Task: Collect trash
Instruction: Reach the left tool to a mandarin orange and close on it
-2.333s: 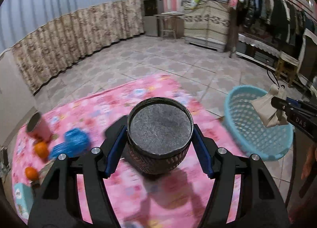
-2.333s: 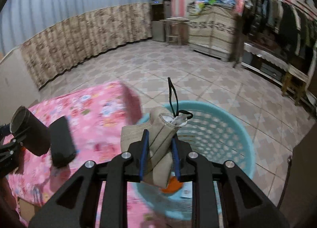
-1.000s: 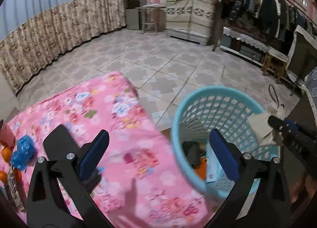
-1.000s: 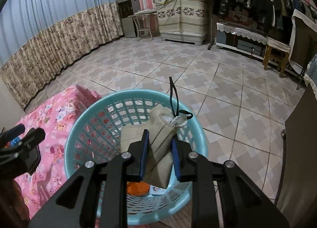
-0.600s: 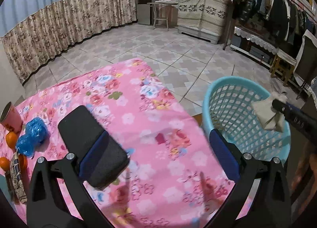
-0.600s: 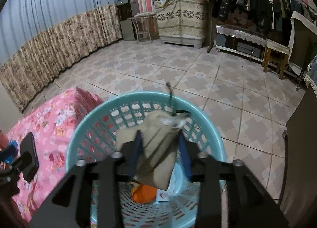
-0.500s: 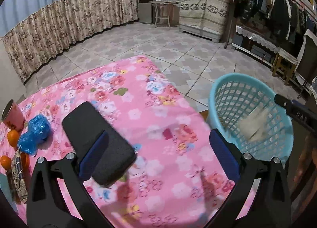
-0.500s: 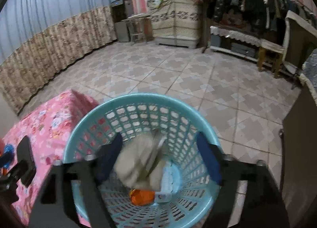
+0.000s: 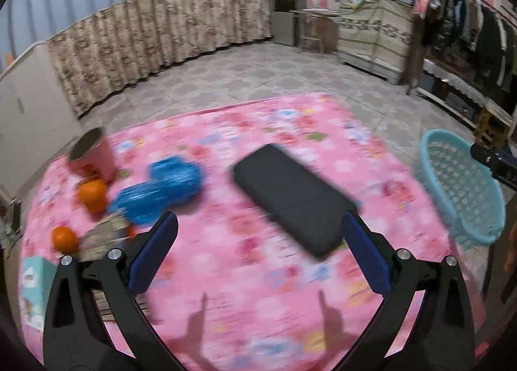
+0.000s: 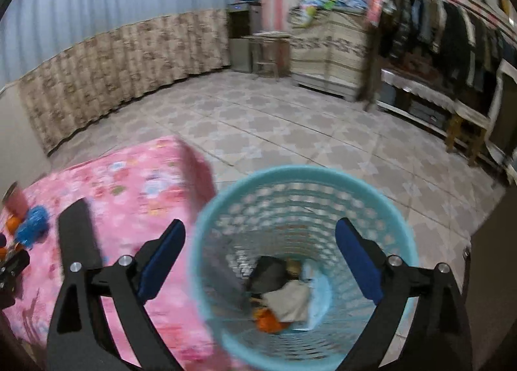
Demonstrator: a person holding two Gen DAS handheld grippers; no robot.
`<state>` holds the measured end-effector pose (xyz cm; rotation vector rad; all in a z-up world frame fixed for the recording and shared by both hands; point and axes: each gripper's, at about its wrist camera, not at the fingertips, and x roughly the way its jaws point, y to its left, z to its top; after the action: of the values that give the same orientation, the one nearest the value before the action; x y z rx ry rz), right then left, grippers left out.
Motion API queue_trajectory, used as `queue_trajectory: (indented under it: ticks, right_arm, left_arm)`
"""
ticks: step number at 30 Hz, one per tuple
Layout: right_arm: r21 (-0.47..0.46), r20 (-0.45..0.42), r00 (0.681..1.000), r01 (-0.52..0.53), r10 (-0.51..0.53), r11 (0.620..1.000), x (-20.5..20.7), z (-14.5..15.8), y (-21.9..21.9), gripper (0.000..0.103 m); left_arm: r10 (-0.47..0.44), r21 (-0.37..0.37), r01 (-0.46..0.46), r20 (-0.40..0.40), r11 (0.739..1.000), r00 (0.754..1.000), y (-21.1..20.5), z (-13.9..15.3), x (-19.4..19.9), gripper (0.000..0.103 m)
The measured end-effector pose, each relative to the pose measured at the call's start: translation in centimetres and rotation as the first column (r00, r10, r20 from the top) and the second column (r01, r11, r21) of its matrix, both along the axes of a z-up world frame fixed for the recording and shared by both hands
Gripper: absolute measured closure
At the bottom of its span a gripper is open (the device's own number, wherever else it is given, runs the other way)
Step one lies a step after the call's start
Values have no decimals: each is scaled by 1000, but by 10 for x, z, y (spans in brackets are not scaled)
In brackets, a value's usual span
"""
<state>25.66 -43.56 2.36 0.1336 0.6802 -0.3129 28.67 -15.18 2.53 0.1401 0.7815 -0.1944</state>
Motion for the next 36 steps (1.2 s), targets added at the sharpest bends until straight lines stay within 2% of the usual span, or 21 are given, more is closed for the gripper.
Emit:
queue_trajectory:
  ticks: [8, 15, 18, 20, 27, 32, 36]
  right_arm:
    - [-80, -44, 985, -172, 169, 982, 14, -7, 95, 11]
    - [-15, -37, 962, -273, 272, 962, 18, -7, 153, 11]
    - [-32, -53, 951, -308, 306, 951, 22, -12, 178, 11]
    - [-42, -68, 944, -326, 323, 944, 27, -15, 191, 11]
    - [-37, -92, 926, -370, 366, 928, 43, -21, 228, 11]
    - [-37, -102, 913, -401, 396, 915, 47, -25, 251, 11]
    - [-41, -109, 902, -424, 417, 905, 47, -27, 262, 11]
  left_arm:
    - [147, 16, -147, 9, 989, 989, 100, -1, 2, 5]
    - [240, 16, -240, 13, 971, 971, 176, -1, 13, 5]
    - [286, -15, -286, -19, 958, 958, 209, -6, 22, 6]
    - [297, -43, -301, -74, 953, 952, 229, -14, 29, 13]
    - [274, -18, -280, -155, 960, 949, 241, -38, 50, 29]
    - [243, -31, -253, -185, 967, 952, 237, -47, 61, 47]
    - [229, -31, -239, -185, 971, 956, 231, -46, 62, 55]
